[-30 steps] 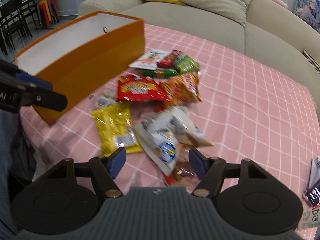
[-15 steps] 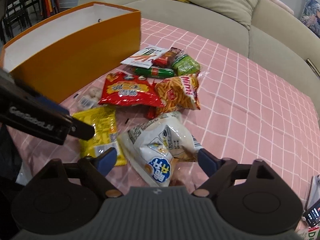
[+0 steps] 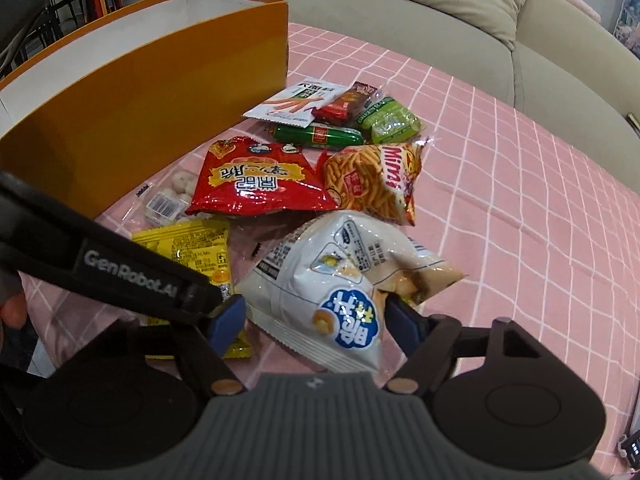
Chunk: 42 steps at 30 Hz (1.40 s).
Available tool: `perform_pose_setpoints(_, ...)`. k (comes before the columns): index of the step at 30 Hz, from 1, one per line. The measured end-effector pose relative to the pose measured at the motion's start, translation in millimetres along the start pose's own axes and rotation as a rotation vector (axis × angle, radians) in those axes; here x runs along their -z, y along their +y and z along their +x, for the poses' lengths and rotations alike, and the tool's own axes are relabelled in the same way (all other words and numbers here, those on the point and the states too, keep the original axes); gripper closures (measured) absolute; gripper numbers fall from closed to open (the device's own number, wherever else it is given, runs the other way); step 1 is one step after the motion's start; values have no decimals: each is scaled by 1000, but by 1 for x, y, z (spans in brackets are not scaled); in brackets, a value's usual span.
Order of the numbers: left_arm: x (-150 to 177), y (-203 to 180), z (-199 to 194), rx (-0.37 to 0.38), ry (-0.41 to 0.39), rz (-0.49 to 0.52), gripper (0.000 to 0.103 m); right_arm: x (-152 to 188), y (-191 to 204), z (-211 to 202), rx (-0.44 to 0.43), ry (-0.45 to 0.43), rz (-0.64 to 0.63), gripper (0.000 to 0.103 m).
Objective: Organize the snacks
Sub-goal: 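Grasp the yellow packet with the left gripper while the right grasps the white-blue chip bag, then carry both packets over the box and open both grippers to drop them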
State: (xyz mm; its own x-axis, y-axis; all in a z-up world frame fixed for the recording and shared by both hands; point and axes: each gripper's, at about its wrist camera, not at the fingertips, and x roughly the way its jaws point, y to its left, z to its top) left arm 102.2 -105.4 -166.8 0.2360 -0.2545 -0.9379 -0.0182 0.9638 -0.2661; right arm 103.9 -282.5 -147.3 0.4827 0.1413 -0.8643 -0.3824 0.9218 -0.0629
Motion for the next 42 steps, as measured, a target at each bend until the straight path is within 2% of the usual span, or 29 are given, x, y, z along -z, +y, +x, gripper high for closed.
perform_pose_setpoints(9, 3, -6, -3, 10, -15, 30, 60, 4, 0, -6, 25, 0, -16, 57)
perform_pose_setpoints(15, 1, -7, -15, 25, -53, 44, 78, 5, 3, -13, 44, -7, -37, 60)
perform_pose_setpoints(18, 3, -8, -26, 64, -68, 48, 89, 7, 3, -15, 30, -2, -30, 60)
perform_pose_setpoints(24, 5, -12, -26, 59, -65, 64, 90, 9, 12, -14, 30, 3, -31, 60)
perform_pose_setpoints(29, 5, -8, -14, 65, -16, 39, 87, 10, 10, -14, 17, -1, -7, 60)
perform_pose_setpoints(31, 7, -6, -13, 64, -23, 29, 87, 10, 10, -13, 15, 0, -4, 60)
perform_pose_setpoints(33, 8, -6, -15, 72, -34, 35, 92, 11, 10, -14, 17, 0, -5, 60)
perform_pose_setpoints(38, 10, -9, -26, 53, -62, 74, 92, 10, 13, -23, 15, -26, -15, 61)
perform_pose_setpoints(42, 12, -12, -42, 11, -83, 116, 92, 8, 18, -38, 25, -51, -34, 61)
